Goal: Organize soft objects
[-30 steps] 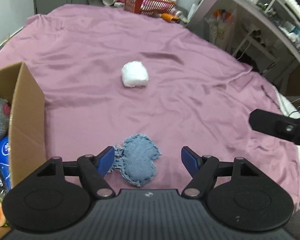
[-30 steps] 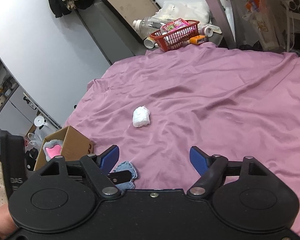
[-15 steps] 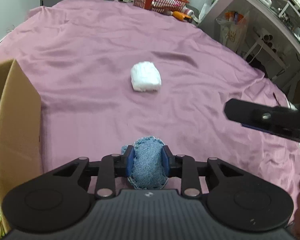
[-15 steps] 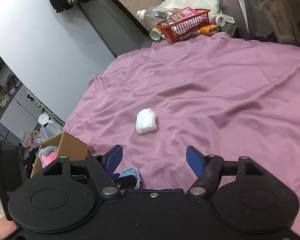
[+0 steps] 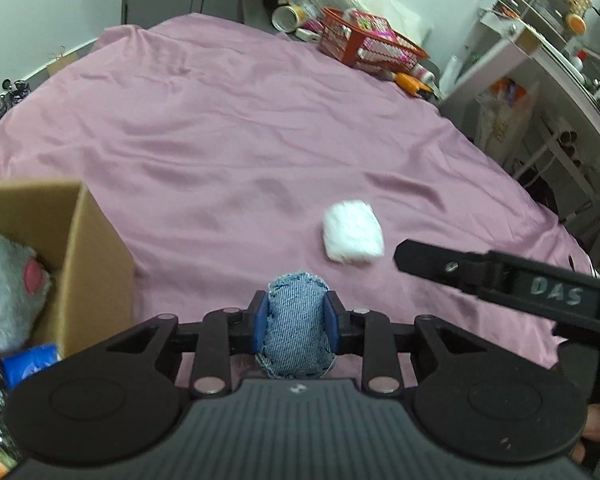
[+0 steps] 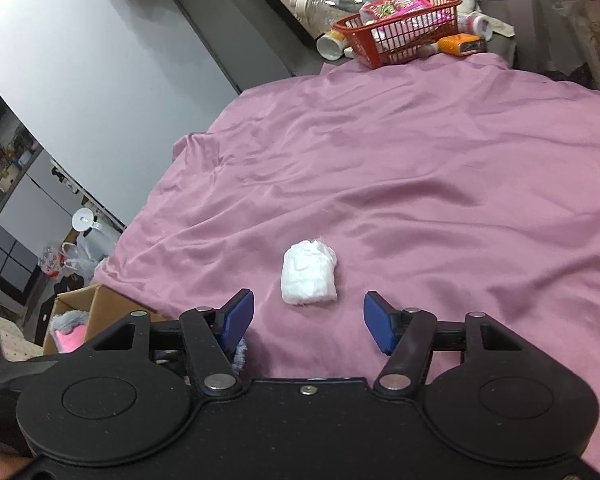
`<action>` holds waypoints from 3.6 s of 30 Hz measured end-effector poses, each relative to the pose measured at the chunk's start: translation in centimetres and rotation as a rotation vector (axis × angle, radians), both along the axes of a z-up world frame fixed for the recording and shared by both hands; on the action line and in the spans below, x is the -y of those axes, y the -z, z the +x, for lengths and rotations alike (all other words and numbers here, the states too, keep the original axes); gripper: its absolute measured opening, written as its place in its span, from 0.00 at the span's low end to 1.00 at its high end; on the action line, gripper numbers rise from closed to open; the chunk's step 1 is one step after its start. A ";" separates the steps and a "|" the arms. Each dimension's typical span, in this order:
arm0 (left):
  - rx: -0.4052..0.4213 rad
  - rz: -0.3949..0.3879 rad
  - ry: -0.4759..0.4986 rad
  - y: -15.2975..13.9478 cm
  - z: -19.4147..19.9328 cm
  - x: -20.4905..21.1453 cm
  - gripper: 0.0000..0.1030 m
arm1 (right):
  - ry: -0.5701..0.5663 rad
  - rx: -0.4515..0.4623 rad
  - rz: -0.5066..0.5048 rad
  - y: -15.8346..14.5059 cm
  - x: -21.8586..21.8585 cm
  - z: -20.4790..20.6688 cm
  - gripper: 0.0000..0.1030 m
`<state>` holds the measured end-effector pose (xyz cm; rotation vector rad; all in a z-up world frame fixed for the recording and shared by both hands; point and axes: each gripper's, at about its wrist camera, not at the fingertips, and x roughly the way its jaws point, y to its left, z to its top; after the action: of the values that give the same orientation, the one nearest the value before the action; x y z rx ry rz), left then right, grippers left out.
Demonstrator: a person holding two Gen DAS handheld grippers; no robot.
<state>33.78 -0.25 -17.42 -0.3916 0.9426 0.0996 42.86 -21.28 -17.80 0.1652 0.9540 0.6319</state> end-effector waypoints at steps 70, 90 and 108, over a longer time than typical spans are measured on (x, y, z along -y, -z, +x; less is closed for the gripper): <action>0.198 -0.095 -0.179 -6.8 -15.9 -14.0 0.28 | -0.167 0.140 -0.002 -8.3 -14.9 -12.6 0.35; 0.156 -0.122 -0.151 -6.2 -16.6 -13.8 0.30 | -0.104 0.124 -0.036 -8.1 -12.4 -14.0 0.74; 0.132 -0.057 -0.158 -9.3 -18.3 -11.2 0.70 | -0.023 0.129 -0.003 -10.2 -5.8 -16.3 0.96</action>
<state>15.45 10.96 -8.12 -0.5194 0.7845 0.1888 26.54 -15.52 -7.64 0.1093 0.8331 0.6547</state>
